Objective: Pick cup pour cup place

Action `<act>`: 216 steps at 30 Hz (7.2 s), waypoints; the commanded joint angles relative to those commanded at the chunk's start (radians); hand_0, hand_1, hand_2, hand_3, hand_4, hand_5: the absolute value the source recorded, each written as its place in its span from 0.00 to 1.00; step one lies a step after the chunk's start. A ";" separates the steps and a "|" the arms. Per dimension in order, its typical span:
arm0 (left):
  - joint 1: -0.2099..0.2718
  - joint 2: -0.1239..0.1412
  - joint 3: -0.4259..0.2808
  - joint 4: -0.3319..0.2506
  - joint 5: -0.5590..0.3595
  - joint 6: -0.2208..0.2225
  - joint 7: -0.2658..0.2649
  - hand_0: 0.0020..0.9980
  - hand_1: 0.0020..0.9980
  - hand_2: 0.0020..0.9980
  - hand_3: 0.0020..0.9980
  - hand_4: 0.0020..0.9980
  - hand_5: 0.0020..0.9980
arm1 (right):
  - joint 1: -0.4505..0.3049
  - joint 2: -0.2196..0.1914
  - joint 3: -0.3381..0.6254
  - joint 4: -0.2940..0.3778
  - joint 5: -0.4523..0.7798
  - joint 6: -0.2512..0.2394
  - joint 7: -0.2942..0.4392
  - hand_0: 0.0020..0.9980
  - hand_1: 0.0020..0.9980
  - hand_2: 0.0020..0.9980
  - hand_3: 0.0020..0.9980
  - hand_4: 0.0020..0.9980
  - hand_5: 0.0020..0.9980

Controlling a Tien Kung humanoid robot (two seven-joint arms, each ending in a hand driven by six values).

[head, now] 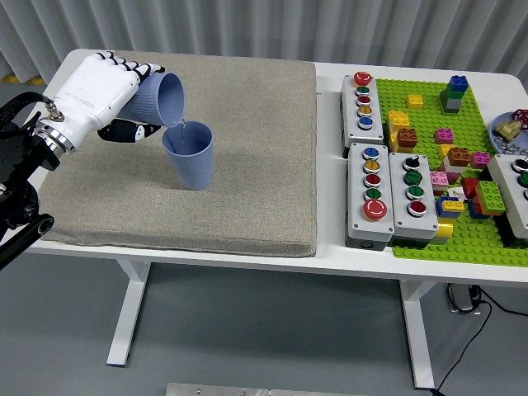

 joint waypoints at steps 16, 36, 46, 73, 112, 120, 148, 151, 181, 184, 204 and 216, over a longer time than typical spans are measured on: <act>-0.002 -0.001 0.003 0.016 0.000 0.004 -0.003 0.63 0.57 0.65 0.67 0.57 0.08 | 0.001 -0.001 0.001 0.000 -0.001 0.001 0.000 0.74 0.70 0.74 0.60 0.15 0.19; 0.003 -0.004 -0.006 0.021 0.000 0.004 -0.004 0.54 0.57 0.66 0.67 0.57 0.07 | -0.002 0.001 0.003 0.000 -0.006 0.002 -0.002 0.74 0.70 0.74 0.60 0.15 0.19; 0.006 -0.003 -0.007 0.023 0.000 0.003 -0.003 0.54 0.57 0.66 0.67 0.57 0.07 | -0.004 0.001 0.004 0.000 -0.009 0.004 -0.003 0.74 0.70 0.74 0.60 0.15 0.19; 0.006 0.007 0.031 0.000 0.000 0.023 0.019 0.54 0.57 0.66 0.68 0.57 0.07 | 0.001 0.000 0.003 0.000 -0.009 0.006 -0.002 0.74 0.70 0.74 0.60 0.15 0.19; 0.002 0.007 0.051 0.010 0.000 0.022 0.029 0.56 0.58 0.66 0.68 0.56 0.04 | -0.004 0.001 0.001 0.000 -0.014 0.005 -0.002 0.74 0.70 0.74 0.60 0.15 0.19; 0.007 -0.006 0.023 0.022 0.000 0.057 0.002 0.55 0.57 0.66 0.67 0.56 0.04 | 0.000 0.001 0.002 0.000 -0.013 0.004 -0.003 0.74 0.70 0.74 0.60 0.15 0.19; 0.093 -0.134 -0.125 0.157 -0.621 0.081 -0.196 0.54 0.56 0.64 0.66 0.56 0.05 | -0.010 0.009 0.008 0.000 -0.031 0.005 -0.009 0.74 0.70 0.74 0.60 0.15 0.20; 0.099 -0.153 -0.139 0.182 -0.736 0.061 -0.218 0.54 0.55 0.63 0.64 0.56 0.05 | -0.010 0.010 0.008 0.000 -0.031 0.004 -0.010 0.74 0.70 0.74 0.60 0.15 0.20; 0.139 -0.499 -0.301 0.535 -1.140 0.126 -0.543 0.56 0.55 0.61 0.62 0.56 0.07 | 0.004 0.019 0.006 0.000 -0.035 0.007 -0.012 0.74 0.70 0.74 0.60 0.15 0.20; 0.141 -0.504 -0.305 0.544 -1.140 0.130 -0.548 0.56 0.55 0.61 0.62 0.56 0.07 | 0.006 0.018 0.005 0.000 -0.032 0.007 -0.011 0.74 0.70 0.74 0.60 0.15 0.20; 0.150 -0.510 -0.319 0.620 -1.104 0.156 -0.555 0.57 0.57 0.62 0.61 0.56 0.08 | 0.009 0.019 0.007 0.000 -0.039 0.011 -0.016 0.74 0.70 0.74 0.60 0.15 0.20; 0.167 -0.506 -0.311 0.621 -1.103 0.153 -0.554 0.57 0.57 0.64 0.60 0.57 0.09 | 0.003 0.022 0.006 0.000 -0.046 0.011 -0.020 0.74 0.70 0.74 0.60 0.14 0.21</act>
